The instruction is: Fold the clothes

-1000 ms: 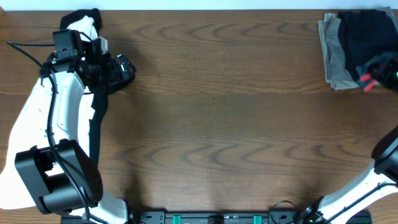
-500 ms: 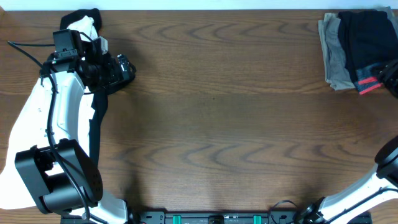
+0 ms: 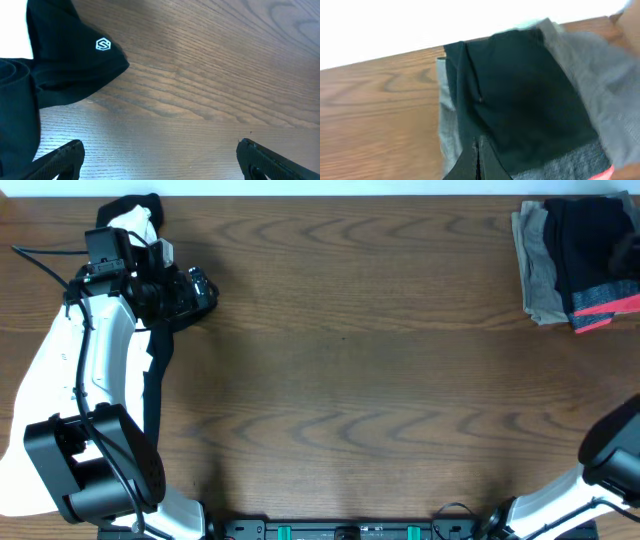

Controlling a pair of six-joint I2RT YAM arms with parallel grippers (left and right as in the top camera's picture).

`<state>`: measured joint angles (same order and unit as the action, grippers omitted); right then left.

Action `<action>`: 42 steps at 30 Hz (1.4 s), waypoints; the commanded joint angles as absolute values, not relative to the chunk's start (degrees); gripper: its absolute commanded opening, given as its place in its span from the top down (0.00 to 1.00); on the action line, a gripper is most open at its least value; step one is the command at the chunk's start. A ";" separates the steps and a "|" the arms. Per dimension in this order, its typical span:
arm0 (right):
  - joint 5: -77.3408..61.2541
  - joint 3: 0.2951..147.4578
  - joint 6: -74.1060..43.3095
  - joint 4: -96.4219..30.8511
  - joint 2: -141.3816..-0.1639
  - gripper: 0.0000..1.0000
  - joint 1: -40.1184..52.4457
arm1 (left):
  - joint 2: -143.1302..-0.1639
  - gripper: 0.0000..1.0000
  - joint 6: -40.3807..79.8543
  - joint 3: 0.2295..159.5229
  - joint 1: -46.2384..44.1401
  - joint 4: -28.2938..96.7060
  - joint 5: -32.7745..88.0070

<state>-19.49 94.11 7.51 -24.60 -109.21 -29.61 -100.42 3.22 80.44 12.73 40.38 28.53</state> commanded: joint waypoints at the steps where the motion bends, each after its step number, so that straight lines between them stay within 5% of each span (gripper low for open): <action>1: -9.58 94.39 14.04 -21.87 -111.26 0.99 -27.53 | -101.23 0.02 3.73 80.68 12.78 40.10 28.93; 17: -8.10 94.39 15.88 -1.76 -127.76 0.94 -26.61 | -102.74 0.02 3.73 80.68 12.78 39.75 28.91; 25: -7.68 94.39 15.88 -2.42 -137.12 0.74 -26.61 | -102.74 0.02 3.73 80.68 12.78 39.51 28.93; 33: -7.25 95.02 12.45 -1.87 -135.31 0.44 -26.83 | -102.74 0.02 3.73 80.68 12.78 39.53 28.91; 42: -7.27 100.16 12.45 -1.91 -129.49 0.28 -27.94 | -102.74 0.02 3.73 80.68 12.78 39.51 28.91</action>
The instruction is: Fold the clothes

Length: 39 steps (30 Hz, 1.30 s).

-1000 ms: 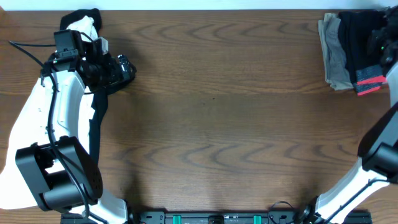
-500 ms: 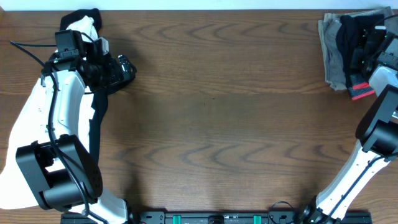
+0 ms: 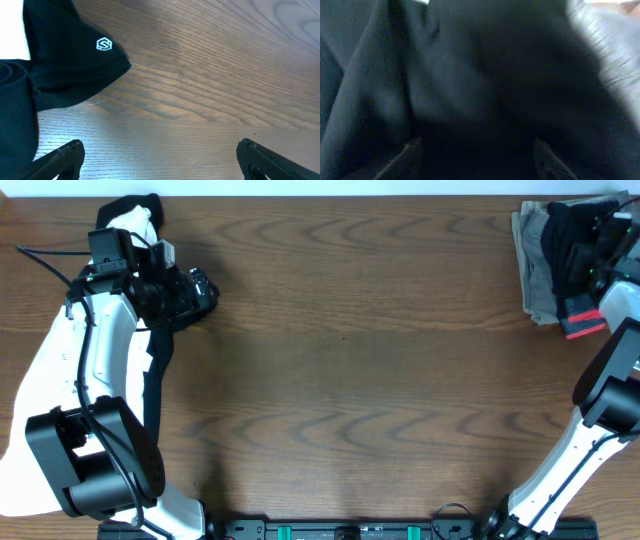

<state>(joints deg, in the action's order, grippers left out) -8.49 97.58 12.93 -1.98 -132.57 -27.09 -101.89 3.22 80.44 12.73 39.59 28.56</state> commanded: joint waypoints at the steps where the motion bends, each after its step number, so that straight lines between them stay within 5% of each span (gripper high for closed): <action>1: -7.27 100.22 12.45 -1.54 -129.49 0.28 -28.10 | -102.74 0.02 3.73 80.68 12.78 39.51 28.91; 22: -7.97 101.25 9.65 -5.04 -134.06 0.20 -35.44 | -102.74 0.02 3.73 80.68 12.78 39.46 28.93; 39: -25.15 111.24 3.51 -23.33 -116.22 0.02 -31.38 | -102.74 0.02 3.73 80.68 12.78 39.51 28.93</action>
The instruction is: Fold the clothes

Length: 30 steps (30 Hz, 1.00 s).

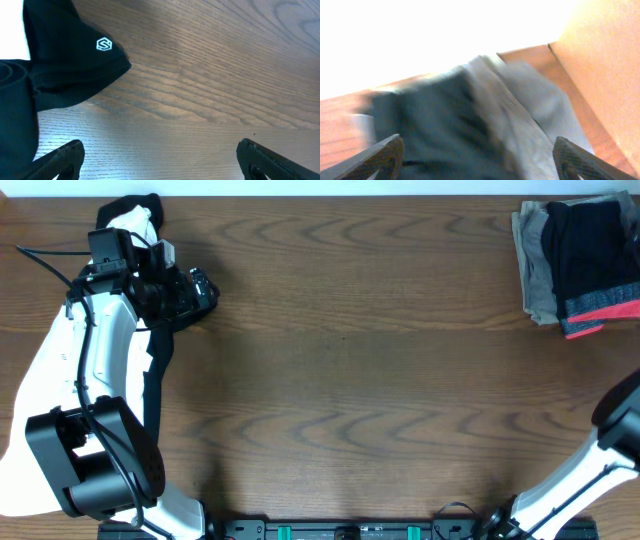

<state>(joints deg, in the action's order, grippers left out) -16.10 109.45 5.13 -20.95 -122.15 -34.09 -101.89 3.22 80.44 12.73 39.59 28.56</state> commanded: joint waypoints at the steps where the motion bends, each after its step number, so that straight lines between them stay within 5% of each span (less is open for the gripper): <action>1: -25.89 111.22 3.49 -25.10 -115.02 0.01 -30.41 | -102.74 0.02 3.73 80.68 12.78 39.53 28.93; 30: -37.30 111.22 7.35 -60.23 -102.98 0.01 14.04 | -102.74 0.02 3.73 80.68 12.78 39.53 28.93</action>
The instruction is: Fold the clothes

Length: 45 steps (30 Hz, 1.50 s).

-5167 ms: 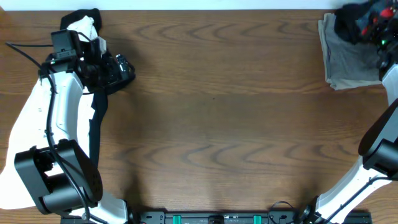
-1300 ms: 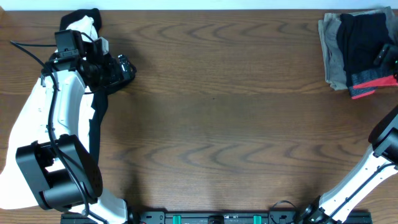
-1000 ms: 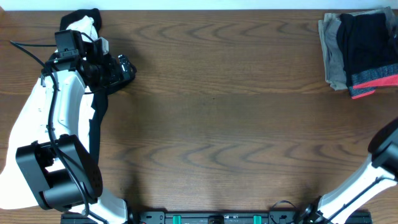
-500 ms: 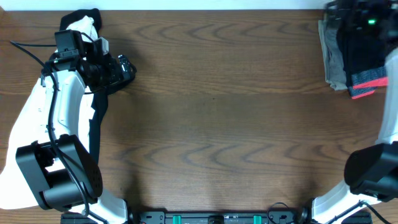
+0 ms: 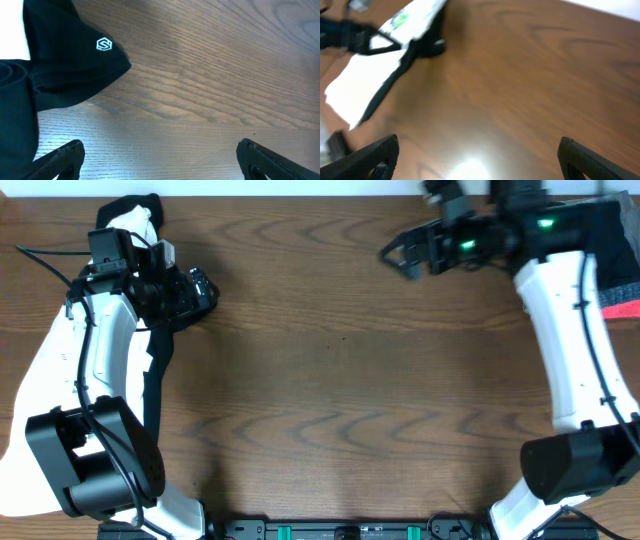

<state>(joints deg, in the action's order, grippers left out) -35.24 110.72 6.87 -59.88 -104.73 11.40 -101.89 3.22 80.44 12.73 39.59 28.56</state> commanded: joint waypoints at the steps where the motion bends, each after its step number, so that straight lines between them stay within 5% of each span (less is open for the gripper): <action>1: -36.58 111.22 7.35 -60.58 -102.98 0.01 15.14 | -102.74 0.02 3.73 80.68 12.78 39.53 28.93; 10: -33.12 111.22 7.79 -63.22 -102.98 0.01 19.75 | -102.74 0.02 3.73 80.68 12.78 39.53 28.93; 18: -9.89 110.67 8.45 -58.70 -99.92 0.01 20.67 | -102.74 0.02 3.73 80.68 12.78 39.53 28.93; 24: -6.24 104.22 12.71 -51.99 -90.45 0.01 18.57 | -102.74 0.02 3.73 80.68 12.78 39.55 28.93; 45: -13.43 35.62 13.37 -29.30 -30.22 0.01 -3.09 | -102.74 0.02 3.73 80.68 12.78 39.53 28.93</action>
